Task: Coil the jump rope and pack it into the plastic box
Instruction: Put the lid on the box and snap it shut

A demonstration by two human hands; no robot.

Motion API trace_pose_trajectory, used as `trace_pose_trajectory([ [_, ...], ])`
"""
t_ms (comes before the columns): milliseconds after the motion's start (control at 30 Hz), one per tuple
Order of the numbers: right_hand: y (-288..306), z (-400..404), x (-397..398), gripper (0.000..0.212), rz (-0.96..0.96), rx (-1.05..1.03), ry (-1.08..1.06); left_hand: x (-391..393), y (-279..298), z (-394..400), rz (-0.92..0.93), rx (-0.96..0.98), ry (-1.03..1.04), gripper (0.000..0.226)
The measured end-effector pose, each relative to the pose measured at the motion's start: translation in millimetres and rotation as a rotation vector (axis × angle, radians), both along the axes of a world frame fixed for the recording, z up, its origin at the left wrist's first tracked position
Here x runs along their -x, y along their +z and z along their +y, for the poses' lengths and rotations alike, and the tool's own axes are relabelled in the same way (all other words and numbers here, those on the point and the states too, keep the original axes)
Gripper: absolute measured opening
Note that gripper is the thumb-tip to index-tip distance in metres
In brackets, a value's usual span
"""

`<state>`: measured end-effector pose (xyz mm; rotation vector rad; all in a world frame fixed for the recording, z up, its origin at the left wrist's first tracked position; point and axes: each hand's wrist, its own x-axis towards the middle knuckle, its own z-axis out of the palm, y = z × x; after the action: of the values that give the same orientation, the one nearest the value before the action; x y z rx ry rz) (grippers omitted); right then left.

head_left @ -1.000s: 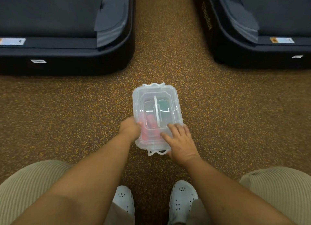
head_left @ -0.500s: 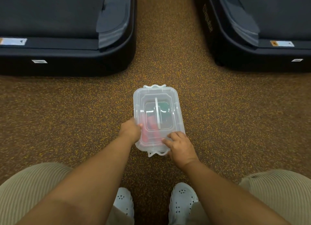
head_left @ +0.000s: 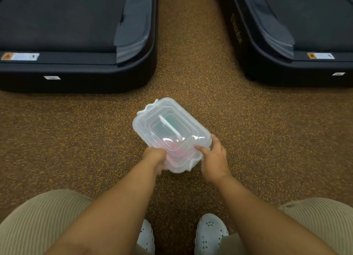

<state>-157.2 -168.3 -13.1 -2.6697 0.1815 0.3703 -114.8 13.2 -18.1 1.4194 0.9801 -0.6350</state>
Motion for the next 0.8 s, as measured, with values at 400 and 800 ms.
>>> trace_pose_trajectory([
  [400,8.2,3.2,-42.7,0.068,0.146,-0.403,-0.506,27.8,3.9,-35.2,0.109,0.369,0.239,0.052],
  [800,-1.2,-5.7,-48.1,0.067,0.098,-0.279,-0.366,-18.2,0.2,52.2,-0.193,-0.371,-0.219,0.067],
])
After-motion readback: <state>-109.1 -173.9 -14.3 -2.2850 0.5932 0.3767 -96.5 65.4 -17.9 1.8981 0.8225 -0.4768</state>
